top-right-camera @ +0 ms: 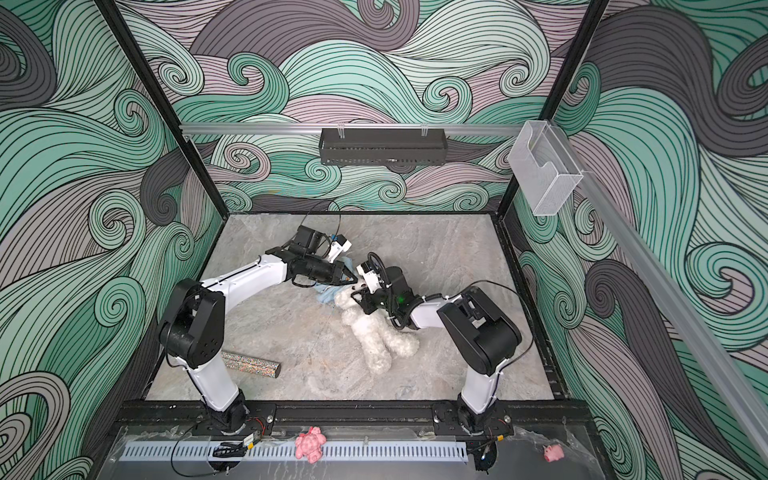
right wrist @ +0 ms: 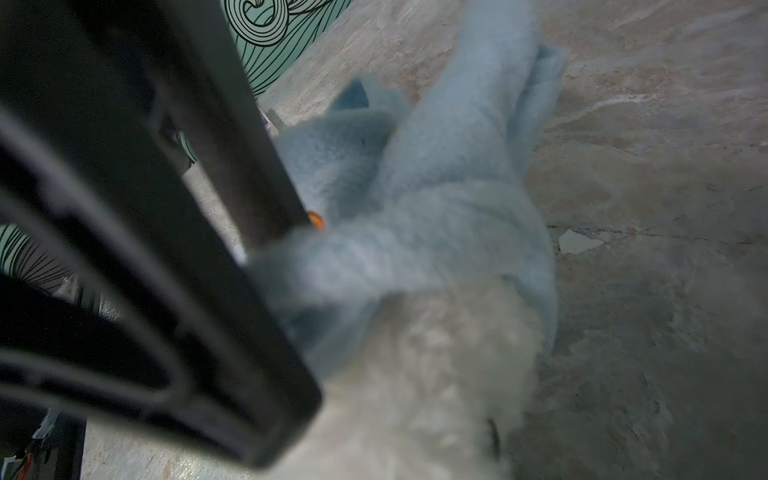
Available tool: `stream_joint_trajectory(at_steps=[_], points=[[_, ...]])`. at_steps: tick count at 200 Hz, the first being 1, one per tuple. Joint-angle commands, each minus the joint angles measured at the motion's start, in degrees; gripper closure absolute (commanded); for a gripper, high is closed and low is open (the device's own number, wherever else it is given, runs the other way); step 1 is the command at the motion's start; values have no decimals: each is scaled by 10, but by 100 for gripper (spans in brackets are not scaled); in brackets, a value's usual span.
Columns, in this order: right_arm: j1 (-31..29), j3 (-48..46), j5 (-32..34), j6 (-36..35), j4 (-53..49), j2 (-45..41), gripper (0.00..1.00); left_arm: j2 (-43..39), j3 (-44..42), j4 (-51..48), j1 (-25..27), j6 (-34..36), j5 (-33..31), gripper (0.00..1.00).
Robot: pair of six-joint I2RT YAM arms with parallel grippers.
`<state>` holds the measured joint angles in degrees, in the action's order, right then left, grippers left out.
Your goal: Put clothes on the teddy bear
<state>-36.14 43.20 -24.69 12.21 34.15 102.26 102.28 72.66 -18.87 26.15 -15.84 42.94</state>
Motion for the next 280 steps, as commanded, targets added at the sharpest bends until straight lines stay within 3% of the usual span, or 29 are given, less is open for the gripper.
stream_joint_trajectory(at_steps=[1,25,48,97,131,171,230,248,280], points=[[-9,-4,-31,-18,47,13,85,12,27,23,16,-23,30,82],[-9,-9,-25,-7,76,14,86,9,23,16,17,-29,10,86],[-9,-20,-5,1,99,10,86,-1,19,4,14,-37,-26,100],[-9,-57,90,11,96,-35,86,-28,6,-48,-2,-53,-59,100],[-9,-80,58,4,143,-68,85,-35,-6,-88,-3,-38,-127,100],[-9,-96,49,-11,157,-88,85,-29,0,-99,-3,-40,-154,100],[-19,-82,206,54,102,-99,87,-39,-2,-121,-3,-45,-150,100],[-33,-47,259,64,27,-93,87,-44,-7,-117,-2,-51,-128,100],[-47,-26,323,84,-19,-69,88,-55,-9,-98,-2,-68,-81,100]])
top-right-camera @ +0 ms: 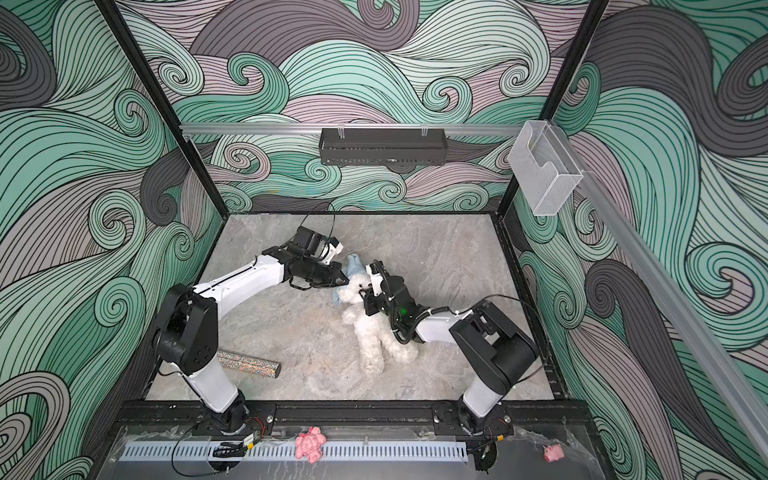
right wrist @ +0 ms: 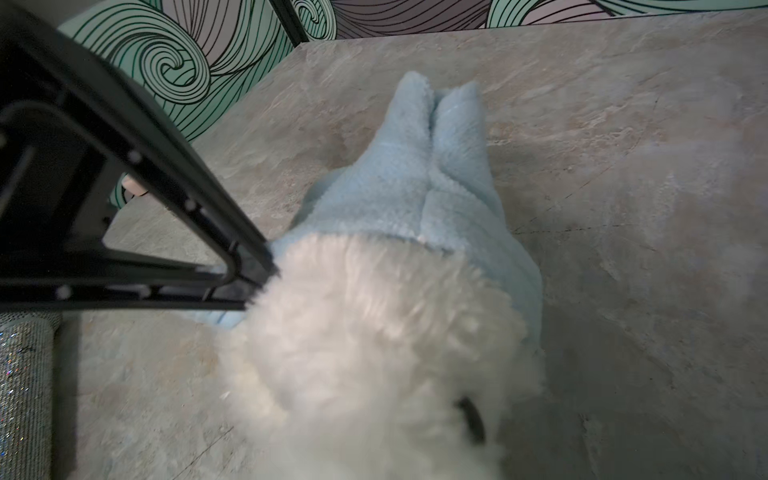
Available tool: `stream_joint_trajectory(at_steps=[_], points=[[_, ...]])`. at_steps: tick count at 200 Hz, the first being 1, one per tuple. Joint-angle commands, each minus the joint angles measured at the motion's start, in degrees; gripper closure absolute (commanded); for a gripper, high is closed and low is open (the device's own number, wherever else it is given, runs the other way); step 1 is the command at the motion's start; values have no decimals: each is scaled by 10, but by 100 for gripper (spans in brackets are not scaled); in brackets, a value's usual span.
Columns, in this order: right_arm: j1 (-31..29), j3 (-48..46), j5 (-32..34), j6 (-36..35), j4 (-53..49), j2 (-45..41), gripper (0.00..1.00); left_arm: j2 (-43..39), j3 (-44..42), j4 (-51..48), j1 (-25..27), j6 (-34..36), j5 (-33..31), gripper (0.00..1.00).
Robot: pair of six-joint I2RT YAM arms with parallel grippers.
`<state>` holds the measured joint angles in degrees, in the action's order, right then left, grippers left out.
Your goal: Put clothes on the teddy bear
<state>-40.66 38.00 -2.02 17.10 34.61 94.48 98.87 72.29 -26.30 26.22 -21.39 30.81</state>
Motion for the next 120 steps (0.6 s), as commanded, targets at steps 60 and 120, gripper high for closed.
stream_joint_trajectory(at_steps=[60,120], points=[[-8,40,38,11,-1,43,87,-13,6,18,-3,-47,93,100],[-8,15,-84,-46,109,73,87,15,36,57,-3,-90,119,100]])
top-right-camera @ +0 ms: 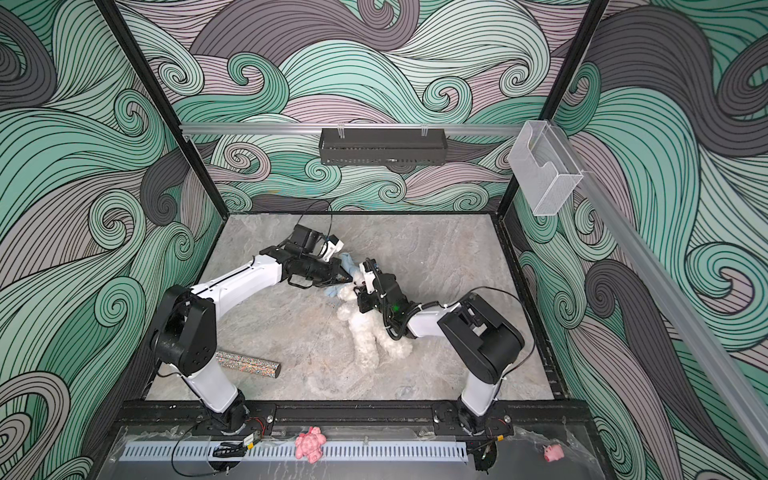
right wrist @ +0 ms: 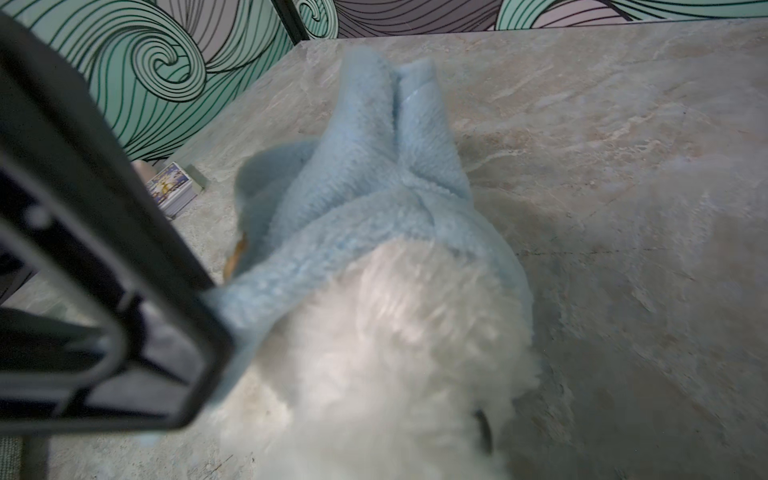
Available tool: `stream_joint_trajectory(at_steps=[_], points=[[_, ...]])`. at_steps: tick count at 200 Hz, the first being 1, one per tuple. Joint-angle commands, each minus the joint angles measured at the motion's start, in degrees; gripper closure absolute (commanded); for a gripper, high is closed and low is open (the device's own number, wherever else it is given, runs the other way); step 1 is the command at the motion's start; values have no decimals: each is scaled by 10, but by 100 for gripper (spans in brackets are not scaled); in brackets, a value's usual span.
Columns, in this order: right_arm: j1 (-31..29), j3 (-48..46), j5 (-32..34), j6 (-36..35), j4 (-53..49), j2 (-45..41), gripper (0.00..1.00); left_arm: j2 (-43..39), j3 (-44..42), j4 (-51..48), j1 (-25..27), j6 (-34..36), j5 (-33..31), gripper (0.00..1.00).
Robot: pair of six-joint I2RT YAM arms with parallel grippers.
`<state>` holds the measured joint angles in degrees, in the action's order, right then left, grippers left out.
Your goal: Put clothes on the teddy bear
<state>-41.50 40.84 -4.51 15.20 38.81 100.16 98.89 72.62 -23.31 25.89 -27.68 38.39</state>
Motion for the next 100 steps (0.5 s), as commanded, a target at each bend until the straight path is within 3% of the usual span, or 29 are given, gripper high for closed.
stream_joint_trajectory(at_steps=[1,100], points=[[0,-14,-60,-27,69,16,87,15,32,27,0,-29,44,100],[0,-19,-117,13,205,64,86,71,49,89,22,-93,64,98]])
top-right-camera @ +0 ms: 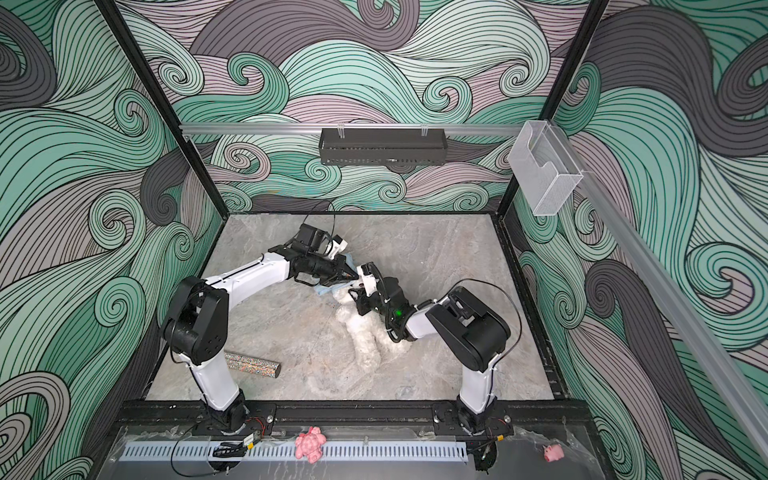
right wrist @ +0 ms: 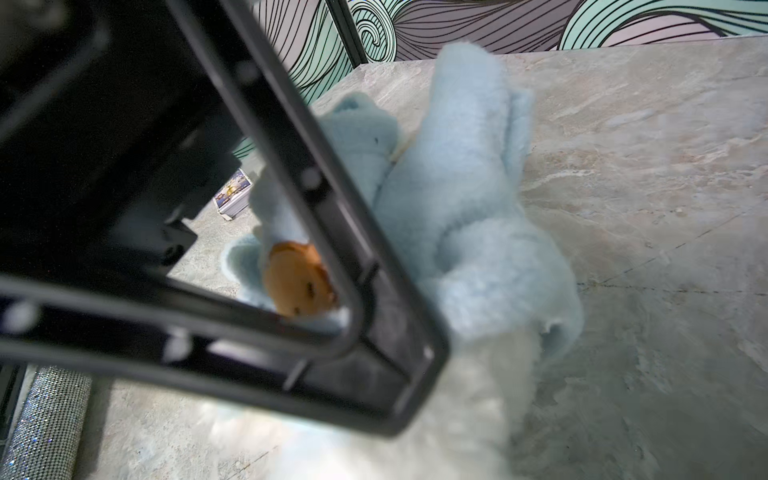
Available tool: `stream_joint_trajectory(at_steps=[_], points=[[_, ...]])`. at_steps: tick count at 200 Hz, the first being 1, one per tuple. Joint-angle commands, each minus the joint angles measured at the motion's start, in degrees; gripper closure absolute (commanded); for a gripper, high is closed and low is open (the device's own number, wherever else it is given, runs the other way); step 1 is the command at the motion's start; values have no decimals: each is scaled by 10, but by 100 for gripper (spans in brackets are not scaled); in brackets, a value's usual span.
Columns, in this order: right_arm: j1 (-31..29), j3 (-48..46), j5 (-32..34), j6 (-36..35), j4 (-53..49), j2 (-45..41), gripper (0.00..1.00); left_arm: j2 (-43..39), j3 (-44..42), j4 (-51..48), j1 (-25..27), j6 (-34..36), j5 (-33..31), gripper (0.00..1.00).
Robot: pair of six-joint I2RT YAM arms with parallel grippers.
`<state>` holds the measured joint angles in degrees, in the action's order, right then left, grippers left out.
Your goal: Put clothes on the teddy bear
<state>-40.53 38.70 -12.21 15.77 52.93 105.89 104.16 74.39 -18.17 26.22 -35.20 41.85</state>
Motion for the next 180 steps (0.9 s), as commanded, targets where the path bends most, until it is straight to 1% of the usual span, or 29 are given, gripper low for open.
stream_joint_trajectory(at_steps=[1,34,51,78,104,130,158,180], points=[[-10,2,-40,8,65,8,86,18,32,38,19,-18,30,98],[-9,4,-22,9,59,2,86,23,24,46,27,-19,43,92],[-5,1,-16,10,63,2,86,15,16,44,25,-13,45,86],[0,-8,-11,10,73,-1,86,-2,14,21,18,8,29,75],[1,-16,-12,2,71,-7,86,-18,18,-3,8,30,12,62],[2,-25,-15,-11,64,-13,87,-39,22,-29,-3,53,-21,49],[3,-33,-23,-30,56,-19,87,-57,22,-39,-6,65,-35,38],[3,-37,-25,-40,56,-22,88,-67,21,-42,-9,69,-43,33]])
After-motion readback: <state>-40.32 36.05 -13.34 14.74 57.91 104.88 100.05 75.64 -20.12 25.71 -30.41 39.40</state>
